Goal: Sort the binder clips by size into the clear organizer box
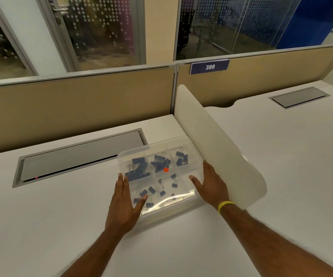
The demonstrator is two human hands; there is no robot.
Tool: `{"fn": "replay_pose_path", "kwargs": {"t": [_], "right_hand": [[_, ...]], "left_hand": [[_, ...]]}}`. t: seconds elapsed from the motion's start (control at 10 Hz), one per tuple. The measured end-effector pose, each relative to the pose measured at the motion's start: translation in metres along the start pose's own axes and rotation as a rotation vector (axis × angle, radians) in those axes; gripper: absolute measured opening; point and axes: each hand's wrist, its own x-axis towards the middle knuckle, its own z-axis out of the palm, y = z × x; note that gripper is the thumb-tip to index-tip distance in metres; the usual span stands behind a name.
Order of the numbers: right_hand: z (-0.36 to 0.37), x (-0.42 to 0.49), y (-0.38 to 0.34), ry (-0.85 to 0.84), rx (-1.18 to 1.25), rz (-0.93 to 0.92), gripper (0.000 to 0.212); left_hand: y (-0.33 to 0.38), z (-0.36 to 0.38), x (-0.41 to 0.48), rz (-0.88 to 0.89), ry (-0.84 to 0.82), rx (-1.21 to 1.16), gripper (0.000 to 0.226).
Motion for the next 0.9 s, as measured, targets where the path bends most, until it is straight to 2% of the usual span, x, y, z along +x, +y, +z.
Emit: {"fn": "replay_pose_path", "kwargs": {"t": [0.2, 0.4, 0.6, 0.8, 0.9], "right_hand": [[0.004, 0.000, 0.003, 0.080, -0.008, -0.047, 0.083], [0.007, 0.001, 0.004, 0.089, -0.008, -0.061, 0.082], [0.003, 0.002, 0.001, 0.018, -0.088, -0.022, 0.081], [-0.002, -0.027, -0.036, 0.080, -0.159, -0.168, 0.077], [0.008, -0.050, -0.064, 0.021, -0.154, -0.275, 0.077]], "left_hand": [[0.001, 0.005, -0.002, -0.016, 0.022, -0.093, 0.101], [0.000, 0.006, -0.003, -0.013, 0.033, -0.149, 0.100], [0.006, -0.005, -0.002, -0.040, -0.013, -0.020, 0.097], [0.014, -0.035, -0.021, 0.018, -0.012, 0.160, 0.095], [0.006, -0.049, -0.044, 0.014, -0.035, 0.320, 0.109]]}}
